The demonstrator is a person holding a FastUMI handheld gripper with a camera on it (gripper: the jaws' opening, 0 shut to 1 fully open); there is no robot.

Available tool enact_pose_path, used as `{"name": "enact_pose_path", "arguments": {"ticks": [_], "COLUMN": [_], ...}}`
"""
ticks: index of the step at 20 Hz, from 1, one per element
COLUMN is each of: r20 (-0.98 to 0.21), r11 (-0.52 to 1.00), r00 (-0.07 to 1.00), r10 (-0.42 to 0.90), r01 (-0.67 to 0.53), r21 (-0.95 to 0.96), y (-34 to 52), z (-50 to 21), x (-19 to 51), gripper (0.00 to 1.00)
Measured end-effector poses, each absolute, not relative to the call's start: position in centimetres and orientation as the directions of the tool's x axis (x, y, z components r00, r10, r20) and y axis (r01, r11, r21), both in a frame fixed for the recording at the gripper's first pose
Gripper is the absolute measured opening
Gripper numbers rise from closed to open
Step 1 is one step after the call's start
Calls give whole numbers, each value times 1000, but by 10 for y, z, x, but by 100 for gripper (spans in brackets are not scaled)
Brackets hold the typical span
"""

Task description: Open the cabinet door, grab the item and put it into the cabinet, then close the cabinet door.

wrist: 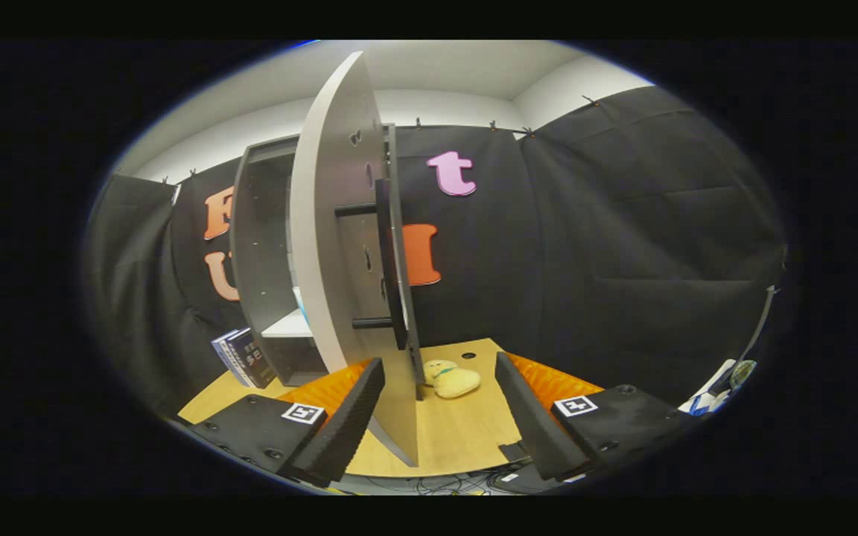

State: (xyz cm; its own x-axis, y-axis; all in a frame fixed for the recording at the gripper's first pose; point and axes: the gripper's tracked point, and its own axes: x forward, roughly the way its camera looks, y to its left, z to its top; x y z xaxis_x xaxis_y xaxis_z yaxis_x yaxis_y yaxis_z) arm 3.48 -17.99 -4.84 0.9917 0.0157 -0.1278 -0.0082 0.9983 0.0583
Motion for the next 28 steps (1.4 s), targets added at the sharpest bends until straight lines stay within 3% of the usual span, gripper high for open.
{"name": "enact_pose_path", "arguments": {"ticks": [14, 28], "r20": [-146, -173], "r11": [988, 980], "r00": [980, 965], "r10": [138, 198], "r01": [-125, -196], "r21": [95, 28], "y": [-47, 60], "z": [-71, -100], "x": [68, 182], "gripper": [97, 97]}}
